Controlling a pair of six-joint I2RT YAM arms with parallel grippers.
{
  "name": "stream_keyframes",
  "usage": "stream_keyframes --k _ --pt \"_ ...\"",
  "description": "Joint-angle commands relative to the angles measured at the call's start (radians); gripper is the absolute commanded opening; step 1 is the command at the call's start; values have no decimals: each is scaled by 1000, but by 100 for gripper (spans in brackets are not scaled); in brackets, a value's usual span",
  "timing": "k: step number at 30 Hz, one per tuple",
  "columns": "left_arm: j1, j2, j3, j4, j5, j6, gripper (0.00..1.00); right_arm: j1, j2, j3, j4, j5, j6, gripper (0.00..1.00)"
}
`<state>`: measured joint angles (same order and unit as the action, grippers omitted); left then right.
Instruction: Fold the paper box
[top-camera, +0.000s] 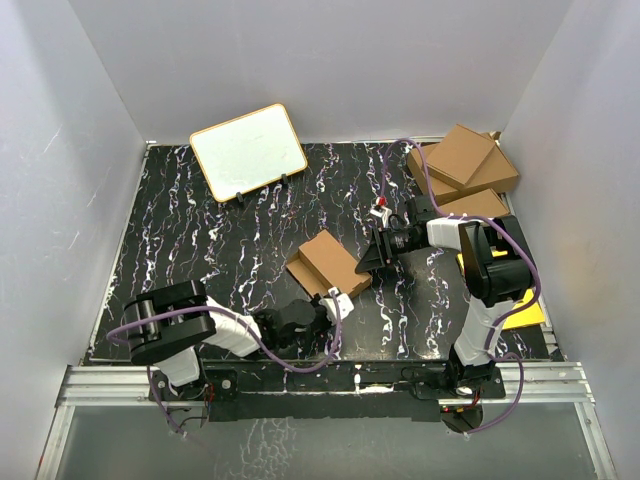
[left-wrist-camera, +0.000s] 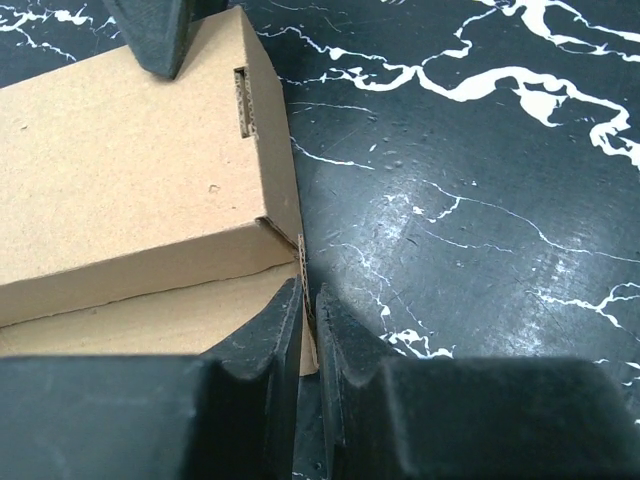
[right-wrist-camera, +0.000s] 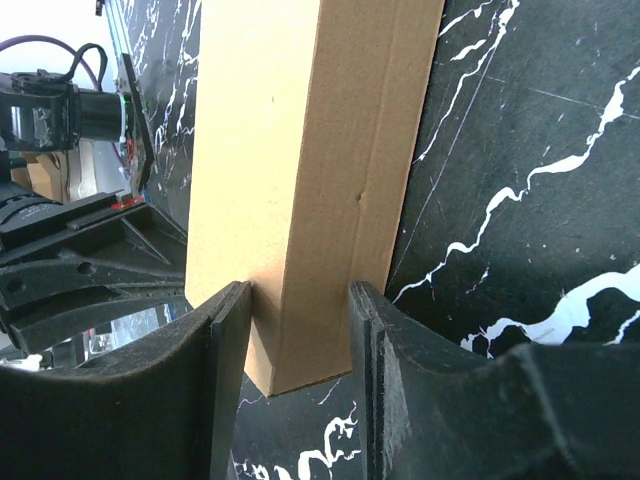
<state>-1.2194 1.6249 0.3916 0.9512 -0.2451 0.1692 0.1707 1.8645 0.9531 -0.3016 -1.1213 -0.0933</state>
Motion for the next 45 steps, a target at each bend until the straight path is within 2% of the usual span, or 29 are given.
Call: stream_keyframes --k 1,29,45 --pt "27 -57 -20 33 20 -55 9 5 25 4 23 38 -5 45" --pt "59 -81 5 1 41 -131 8 13 30 6 18 47 -6 43" --pt "76 -93 63 -95 40 -182 8 16 30 7 15 48 -9 43"
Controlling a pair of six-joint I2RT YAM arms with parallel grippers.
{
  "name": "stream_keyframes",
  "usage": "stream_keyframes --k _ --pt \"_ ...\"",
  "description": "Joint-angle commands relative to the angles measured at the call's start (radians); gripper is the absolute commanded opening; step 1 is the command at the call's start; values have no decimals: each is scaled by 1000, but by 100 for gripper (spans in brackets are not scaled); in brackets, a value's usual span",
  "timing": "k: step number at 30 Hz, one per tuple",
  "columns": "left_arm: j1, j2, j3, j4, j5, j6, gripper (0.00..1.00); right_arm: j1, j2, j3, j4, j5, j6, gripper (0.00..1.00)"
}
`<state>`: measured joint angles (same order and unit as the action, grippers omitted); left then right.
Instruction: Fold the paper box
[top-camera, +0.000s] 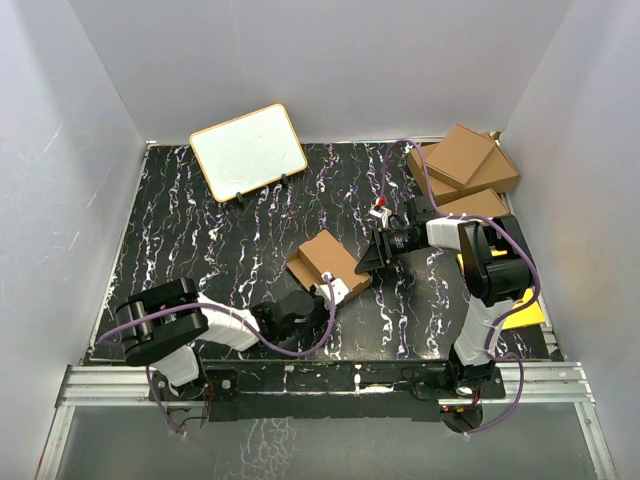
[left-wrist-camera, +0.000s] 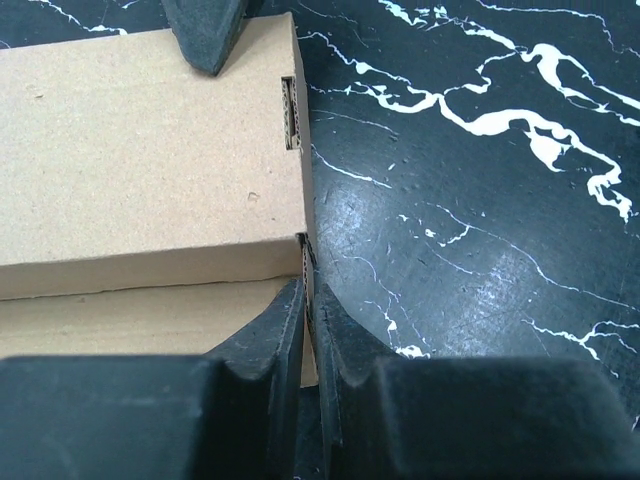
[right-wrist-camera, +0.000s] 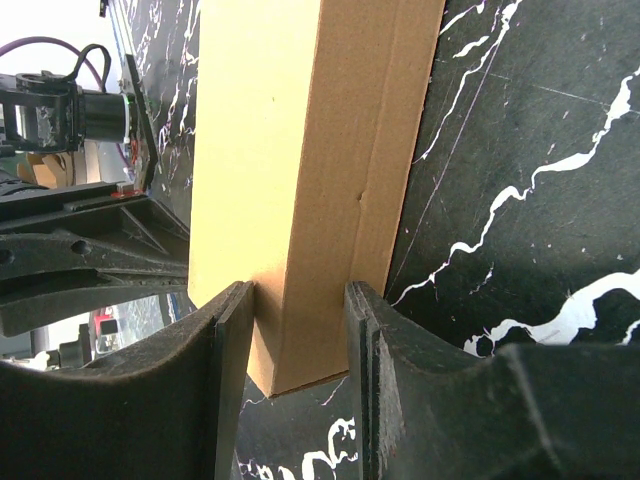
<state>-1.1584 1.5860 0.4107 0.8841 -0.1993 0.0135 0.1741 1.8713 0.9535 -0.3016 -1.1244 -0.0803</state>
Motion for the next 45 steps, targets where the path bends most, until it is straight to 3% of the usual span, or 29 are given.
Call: stream_keyframes --k 1,14,29,33,38,43,45 --pt "15 -55 45 -30 -5 -27 8 12 23 6 15 52 -22 43" --pt "25 -74 95 -128 -5 -47 10 13 24 8 10 56 -25 43" --pt "30 -211 118 -302 6 -141 52 14 26 14 1 61 -34 45" --pt "51 -300 147 -415 -4 -276 66 14 27 17 -2 59 -37 45" --pt "154 -413 185 -592 67 -586 72 15 30 19 -7 57 -41 45" --pt "231 -539 102 -631 55 -897 95 14 31 23 -10 58 -45 45" --pt "247 -591 47 -619 22 -1015 97 14 31 23 -10 58 -45 45"
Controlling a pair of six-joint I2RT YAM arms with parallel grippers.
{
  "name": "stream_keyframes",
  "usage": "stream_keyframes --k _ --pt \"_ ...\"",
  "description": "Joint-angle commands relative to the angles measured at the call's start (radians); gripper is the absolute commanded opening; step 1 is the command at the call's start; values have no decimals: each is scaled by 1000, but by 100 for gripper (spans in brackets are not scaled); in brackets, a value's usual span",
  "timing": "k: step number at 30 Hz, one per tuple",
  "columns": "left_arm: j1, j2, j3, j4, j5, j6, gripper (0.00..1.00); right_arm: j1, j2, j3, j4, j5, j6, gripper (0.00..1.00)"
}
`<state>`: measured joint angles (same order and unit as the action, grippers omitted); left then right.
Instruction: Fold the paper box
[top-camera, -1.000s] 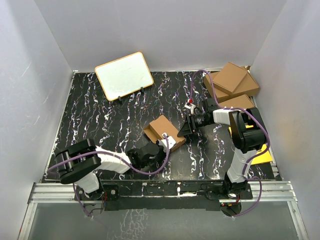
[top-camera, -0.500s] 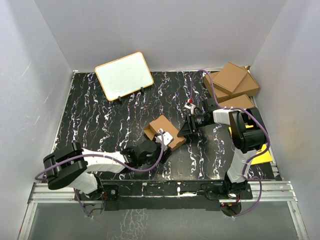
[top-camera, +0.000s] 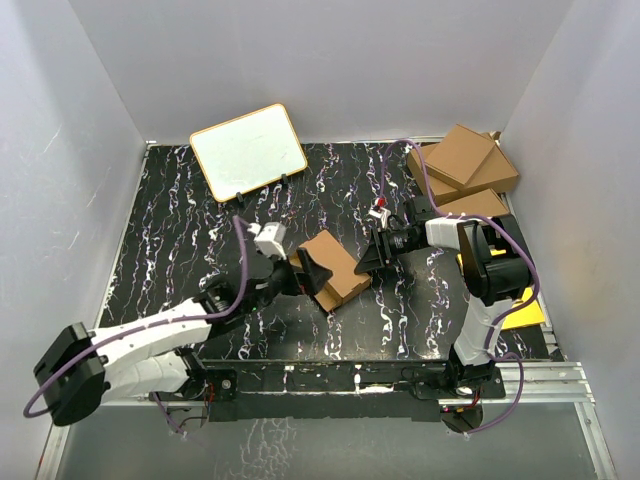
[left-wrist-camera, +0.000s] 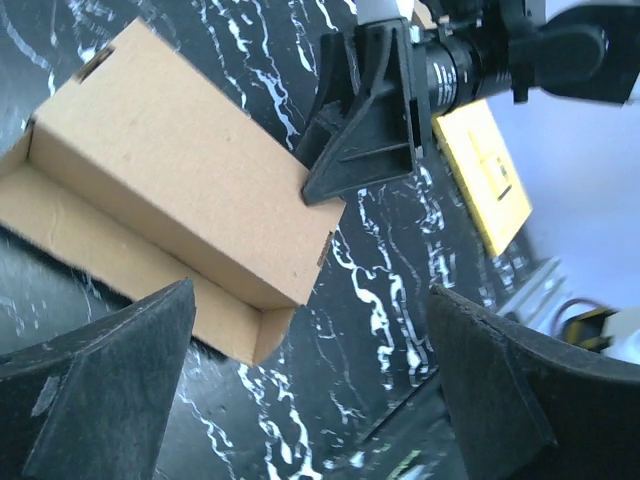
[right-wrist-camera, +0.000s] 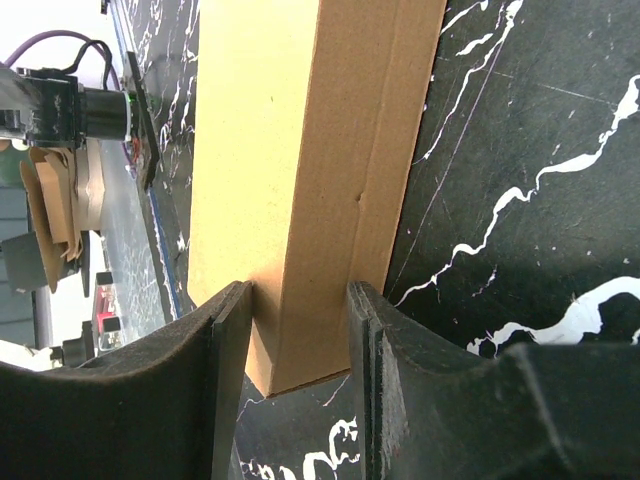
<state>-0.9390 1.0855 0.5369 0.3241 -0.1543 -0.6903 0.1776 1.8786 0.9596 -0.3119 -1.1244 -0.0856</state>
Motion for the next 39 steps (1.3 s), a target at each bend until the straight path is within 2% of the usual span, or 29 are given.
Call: stream_keyframes --k 1,5,8,12,18,20,28,32,39 --pt "33 -116 -109 -46 -34 -359 97 11 25 18 -1 59 -39 45" --pt "86 -163 -193 13 -38 -457 97 10 27 19 -1 58 -42 45" --pt "146 -132 -216 71 7 -485 97 10 27 20 -3 54 -43 45" --pt "223 -28 -203 122 52 -492 97 13 28 21 -4 53 -45 45" --pt "376 166 -207 332 195 -508 97 15 28 24 -6 53 -48 45" --pt "398 222 -180 347 212 -487 97 16 30 24 -7 53 -48 45" --pt "440 406 -132 467 270 -495 95 18 34 27 -9 53 -49 45" --pt "442 445 -112 488 274 -493 92 21 39 29 -10 53 -51 45" --pt "442 485 -83 480 281 -480 81 26 42 33 -13 53 -54 45"
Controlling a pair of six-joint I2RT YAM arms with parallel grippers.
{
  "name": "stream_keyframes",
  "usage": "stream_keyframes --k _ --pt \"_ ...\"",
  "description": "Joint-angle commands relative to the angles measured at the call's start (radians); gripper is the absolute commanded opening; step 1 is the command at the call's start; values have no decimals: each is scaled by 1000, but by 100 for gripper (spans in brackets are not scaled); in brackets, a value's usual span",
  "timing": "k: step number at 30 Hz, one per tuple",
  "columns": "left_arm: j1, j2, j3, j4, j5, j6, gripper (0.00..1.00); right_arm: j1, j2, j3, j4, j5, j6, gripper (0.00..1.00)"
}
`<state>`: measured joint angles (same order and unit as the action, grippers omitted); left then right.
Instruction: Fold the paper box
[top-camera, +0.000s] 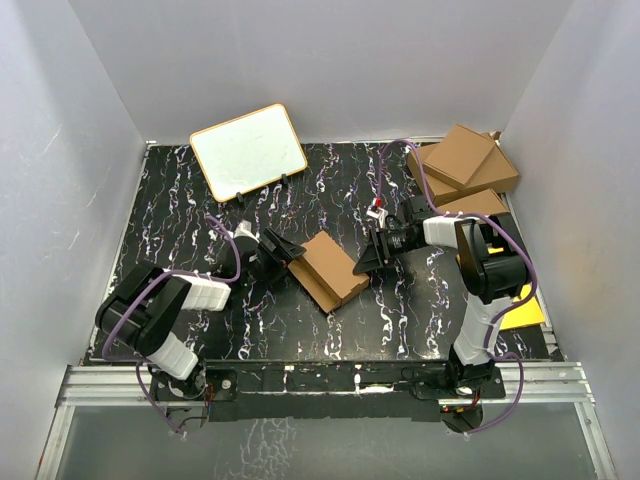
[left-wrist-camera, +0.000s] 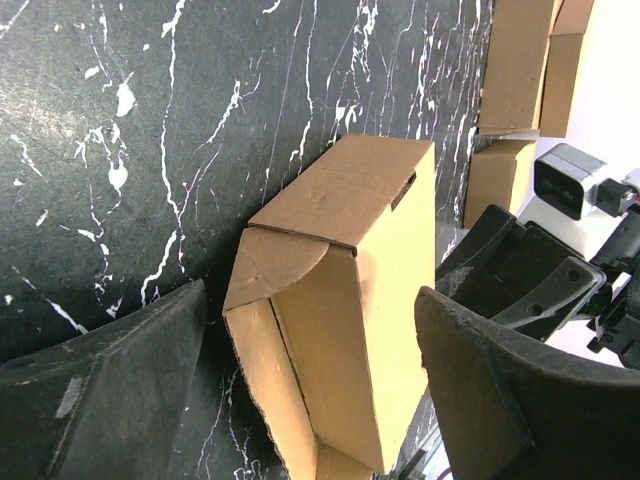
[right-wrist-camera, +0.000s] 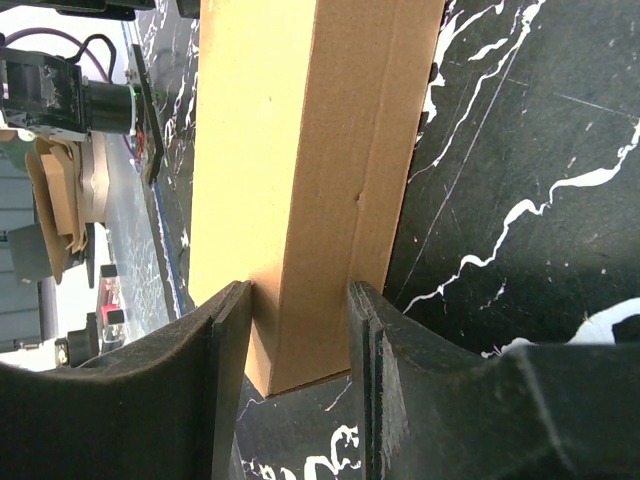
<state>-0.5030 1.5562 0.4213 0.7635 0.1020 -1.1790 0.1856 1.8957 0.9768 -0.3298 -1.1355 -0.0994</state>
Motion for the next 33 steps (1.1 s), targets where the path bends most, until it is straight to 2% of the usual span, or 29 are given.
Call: stream_keyframes --k 1,11,21,29,33 --pt "6 20 34 42 28 9 79 18 25 15 5 64 -41 45" --pt "6 54 60 17 46 14 61 24 32 20 -2 71 -46 44" --pt "6 74 83 -31 62 12 36 30 35 25 -4 71 -48 44" --pt "6 71 90 -53 68 12 39 30 37 28 -8 72 -49 44" --pt "5 50 83 -56 81 21 52 30 36 30 -10 71 -50 44"
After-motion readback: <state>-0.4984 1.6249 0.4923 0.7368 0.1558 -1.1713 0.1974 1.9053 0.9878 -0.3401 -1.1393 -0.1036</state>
